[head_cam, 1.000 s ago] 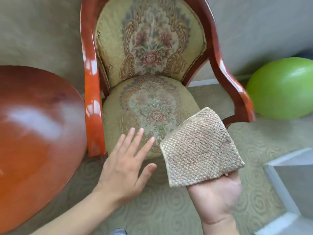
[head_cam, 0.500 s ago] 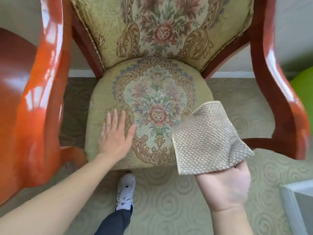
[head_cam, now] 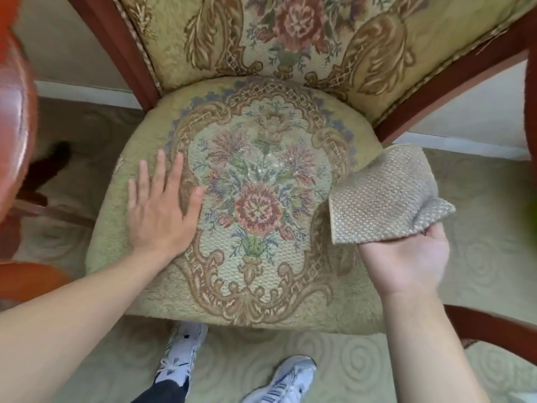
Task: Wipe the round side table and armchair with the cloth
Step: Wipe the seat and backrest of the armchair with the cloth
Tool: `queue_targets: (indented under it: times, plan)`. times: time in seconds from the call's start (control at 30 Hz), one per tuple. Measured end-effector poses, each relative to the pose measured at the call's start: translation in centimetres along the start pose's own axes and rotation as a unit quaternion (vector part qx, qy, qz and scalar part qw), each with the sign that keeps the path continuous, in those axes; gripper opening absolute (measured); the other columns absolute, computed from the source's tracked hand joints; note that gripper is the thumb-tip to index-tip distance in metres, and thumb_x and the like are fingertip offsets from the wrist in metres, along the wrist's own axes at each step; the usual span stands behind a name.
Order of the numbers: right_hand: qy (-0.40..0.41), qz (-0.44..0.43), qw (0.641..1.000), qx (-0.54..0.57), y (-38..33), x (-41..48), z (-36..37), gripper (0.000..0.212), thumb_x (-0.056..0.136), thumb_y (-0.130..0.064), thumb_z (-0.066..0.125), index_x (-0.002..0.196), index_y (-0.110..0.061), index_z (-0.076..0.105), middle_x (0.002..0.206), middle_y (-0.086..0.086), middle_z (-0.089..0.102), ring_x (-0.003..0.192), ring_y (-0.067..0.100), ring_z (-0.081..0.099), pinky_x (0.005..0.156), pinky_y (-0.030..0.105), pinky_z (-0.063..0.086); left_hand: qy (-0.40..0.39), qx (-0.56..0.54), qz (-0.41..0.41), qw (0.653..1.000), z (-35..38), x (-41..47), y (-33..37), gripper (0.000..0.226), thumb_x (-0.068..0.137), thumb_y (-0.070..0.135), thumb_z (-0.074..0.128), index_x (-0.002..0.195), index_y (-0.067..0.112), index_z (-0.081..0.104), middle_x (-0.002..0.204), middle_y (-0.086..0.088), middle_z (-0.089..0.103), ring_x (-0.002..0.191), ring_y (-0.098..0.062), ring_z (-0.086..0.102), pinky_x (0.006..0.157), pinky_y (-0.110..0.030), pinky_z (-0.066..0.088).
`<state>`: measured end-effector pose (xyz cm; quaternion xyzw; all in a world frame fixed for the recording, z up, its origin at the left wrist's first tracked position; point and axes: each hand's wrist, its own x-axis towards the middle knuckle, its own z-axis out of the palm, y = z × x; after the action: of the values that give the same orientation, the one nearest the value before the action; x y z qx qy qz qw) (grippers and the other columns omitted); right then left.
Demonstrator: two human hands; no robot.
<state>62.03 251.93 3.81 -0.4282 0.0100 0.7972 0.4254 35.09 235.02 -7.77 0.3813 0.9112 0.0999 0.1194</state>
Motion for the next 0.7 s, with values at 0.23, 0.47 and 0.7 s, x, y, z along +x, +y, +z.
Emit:
queue_targets:
  times: [0.23,0.47,0.7]
  plan:
    - [-0.087,-0.05,0.994,-0.035,-2.2,5.5,-0.6,0.046,0.104,-0.04,0.041,0.135,-0.014,0.062,0.133,0.013,0.066,0.12,0.032,0.064,0.106,0.046,0.045,0.052,-0.002,-0.013,0.999,1.1,-0.3,0.3,0.065,0.1,0.064,0.003,0.16,0.038,0.003,0.169,0.004,0.002,0.156,-0.021,0.001,0.126,-0.044,0.003]
    - [-0.099,-0.227,0.948,-0.201,-3.1,7.6,1.1,0.049,0.103,-0.051,0.036,0.117,-0.023,0.074,0.125,-0.001,0.072,0.12,0.016,0.065,0.105,0.038,0.049,0.049,-0.005,-0.007,0.999,0.9,-0.7,0.5,0.062,0.101,0.062,0.003,0.159,0.039,0.003,0.169,0.006,0.0,0.156,-0.019,-0.002,0.126,-0.049,0.007]
    - [-0.017,-0.39,0.655,-0.647,3.5,10.3,2.2,0.052,0.107,-0.045,0.024,0.135,-0.018,0.06,0.124,-0.007,0.057,0.12,0.012,0.049,0.086,0.013,0.028,0.069,-0.025,0.022,0.997,0.9,-1.0,0.4,0.066,0.095,0.07,-0.005,0.157,0.046,-0.001,0.168,0.009,-0.004,0.155,-0.017,-0.005,0.126,-0.042,0.002]
